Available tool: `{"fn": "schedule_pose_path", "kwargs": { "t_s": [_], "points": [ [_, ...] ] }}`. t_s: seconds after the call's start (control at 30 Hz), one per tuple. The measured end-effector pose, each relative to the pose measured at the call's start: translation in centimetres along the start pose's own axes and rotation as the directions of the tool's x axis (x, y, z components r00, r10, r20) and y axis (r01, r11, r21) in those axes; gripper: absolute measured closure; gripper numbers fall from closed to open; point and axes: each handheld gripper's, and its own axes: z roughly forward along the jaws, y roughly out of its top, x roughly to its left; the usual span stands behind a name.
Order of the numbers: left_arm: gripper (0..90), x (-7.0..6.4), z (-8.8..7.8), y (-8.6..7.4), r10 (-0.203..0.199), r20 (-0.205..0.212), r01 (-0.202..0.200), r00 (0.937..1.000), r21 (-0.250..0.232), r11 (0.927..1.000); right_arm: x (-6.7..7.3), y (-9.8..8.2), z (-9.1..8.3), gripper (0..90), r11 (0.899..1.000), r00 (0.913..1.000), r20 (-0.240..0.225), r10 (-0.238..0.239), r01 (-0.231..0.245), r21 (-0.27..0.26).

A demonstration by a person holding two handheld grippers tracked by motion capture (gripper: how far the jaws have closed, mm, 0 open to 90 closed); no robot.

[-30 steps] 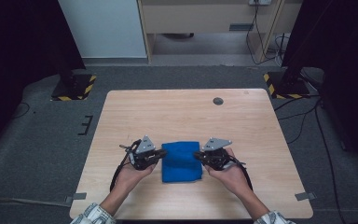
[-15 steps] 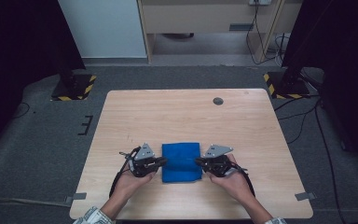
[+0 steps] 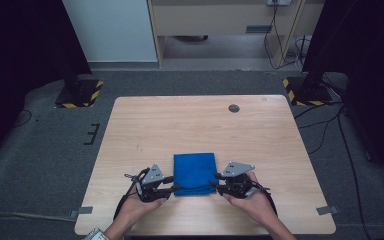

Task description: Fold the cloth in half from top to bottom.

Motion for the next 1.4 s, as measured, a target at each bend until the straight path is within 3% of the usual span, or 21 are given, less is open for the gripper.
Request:
{"fn": "schedule_pose_path", "kwargs": {
  "t_s": [0.17,0.23,0.33,0.47,0.57,0.67,0.83,0.97,1.2,1.4],
  "points": [
    [57.2,-0.1,-0.3,0.6,0.016,-0.049,-0.019,0.9987,-0.062,0.9979,-0.5,0.3,0.7,59.7,1.000,0.9993,0.035,0.016,-0.016,0.006],
    [57.8,0.3,0.2,0.6,0.014,-0.056,-0.017,0.9984,-0.046,0.9988,-0.9,0.3,1.3,59.2,0.999,0.9977,0.060,0.032,-0.033,0.017],
    [58.0,0.4,0.9,0.1,0.047,-0.072,-0.045,0.9963,0.025,0.9987,-1.2,0.1,1.9,58.2,0.998,0.9964,0.075,0.039,-0.042,0.039],
    [57.9,0.4,0.9,-0.3,0.071,-0.079,-0.066,0.9944,0.064,0.9957,-0.9,-0.3,1.9,54.9,0.998,0.9977,0.060,0.032,-0.035,0.059],
    [54.9,0.6,0.4,-0.1,0.060,-0.098,-0.057,0.9934,0.029,0.9979,-1.1,-0.4,1.7,48.7,0.998,0.9967,0.070,0.040,-0.043,0.042],
    [45.0,1.0,0.1,0.2,0.044,-0.134,-0.045,0.9899,-0.004,0.9990,-1.6,-0.2,1.3,37.9,0.999,0.9934,0.103,0.051,-0.052,0.006],
    [27.8,2.3,-0.2,0.4,0.005,-0.198,-0.008,0.9802,-0.013,0.9999,-2.8,0.2,0.9,20.0,0.996,0.9851,0.153,0.079,-0.073,-0.045],
    [17.1,3.6,-1.0,0.4,-0.025,-0.262,0.019,0.9648,-0.026,0.9995,-4.0,0.3,0.0,12.5,0.994,0.9741,0.204,0.097,-0.084,-0.071],
    [10.7,6.3,-2.1,-0.3,-0.099,-0.323,0.092,0.9413,-0.039,0.9950,-7.4,-0.6,-1.9,9.2,0.984,0.9484,0.268,0.169,-0.147,-0.101],
    [9.8,7.8,-2.5,-1.0,-0.152,-0.338,0.148,0.9288,-0.039,0.9883,-9.7,-1.6,-2.9,9.2,0.974,0.9258,0.303,0.225,-0.204,-0.100]
  ]
}}
